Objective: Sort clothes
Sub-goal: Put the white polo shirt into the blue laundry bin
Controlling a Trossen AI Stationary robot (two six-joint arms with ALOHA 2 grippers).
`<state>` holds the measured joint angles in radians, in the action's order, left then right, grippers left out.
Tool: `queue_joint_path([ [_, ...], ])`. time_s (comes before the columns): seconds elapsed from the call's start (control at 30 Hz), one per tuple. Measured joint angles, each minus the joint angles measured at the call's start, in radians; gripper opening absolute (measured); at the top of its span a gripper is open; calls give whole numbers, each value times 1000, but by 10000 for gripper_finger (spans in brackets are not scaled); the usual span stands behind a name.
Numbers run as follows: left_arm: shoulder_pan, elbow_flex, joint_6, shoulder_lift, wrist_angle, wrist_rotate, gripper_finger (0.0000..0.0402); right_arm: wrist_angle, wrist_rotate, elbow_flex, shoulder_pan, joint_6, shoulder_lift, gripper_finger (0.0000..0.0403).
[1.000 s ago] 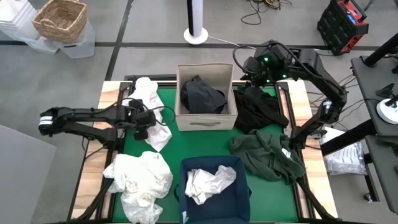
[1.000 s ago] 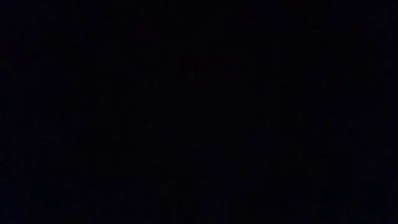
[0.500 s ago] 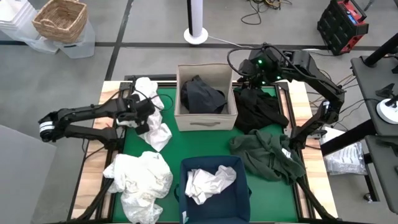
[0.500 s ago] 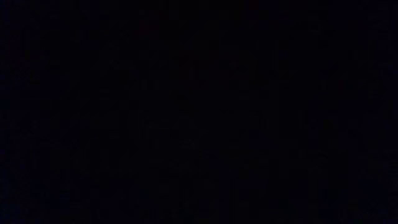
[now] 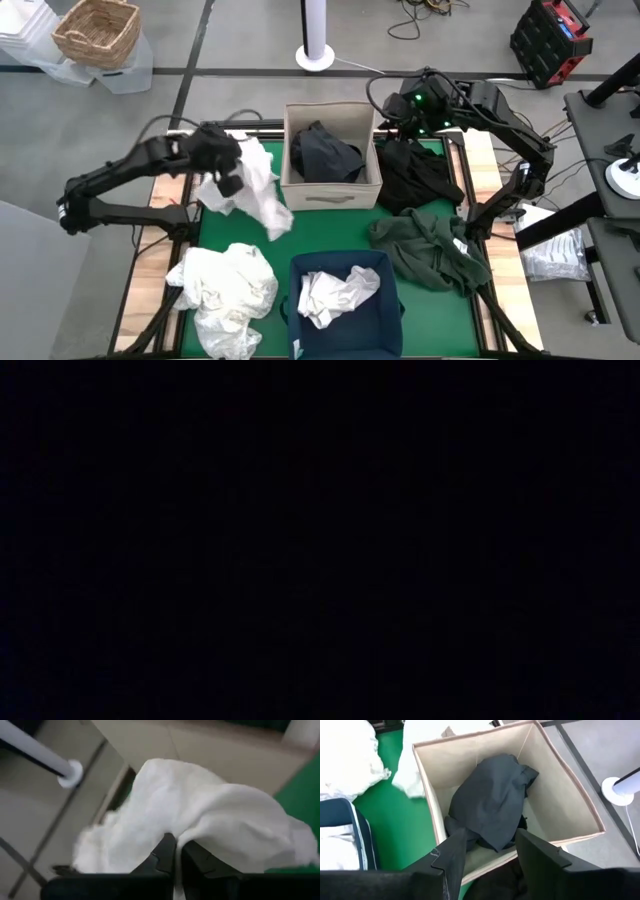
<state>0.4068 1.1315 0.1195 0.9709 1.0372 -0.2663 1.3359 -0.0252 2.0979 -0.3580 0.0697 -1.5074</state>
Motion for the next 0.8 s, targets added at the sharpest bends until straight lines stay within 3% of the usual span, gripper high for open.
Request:
queue_joint_path([
  [0.3,0,274,51,-17,90,-64,0,-49,0,0,0,7,0,158],
  [0.6,0,459,108,-27,61,-62,0,-134,-1,0,0,16,0,170],
  [0.8,-5,550,108,-25,12,-7,0,-279,-9,0,4,9,0,182],
])
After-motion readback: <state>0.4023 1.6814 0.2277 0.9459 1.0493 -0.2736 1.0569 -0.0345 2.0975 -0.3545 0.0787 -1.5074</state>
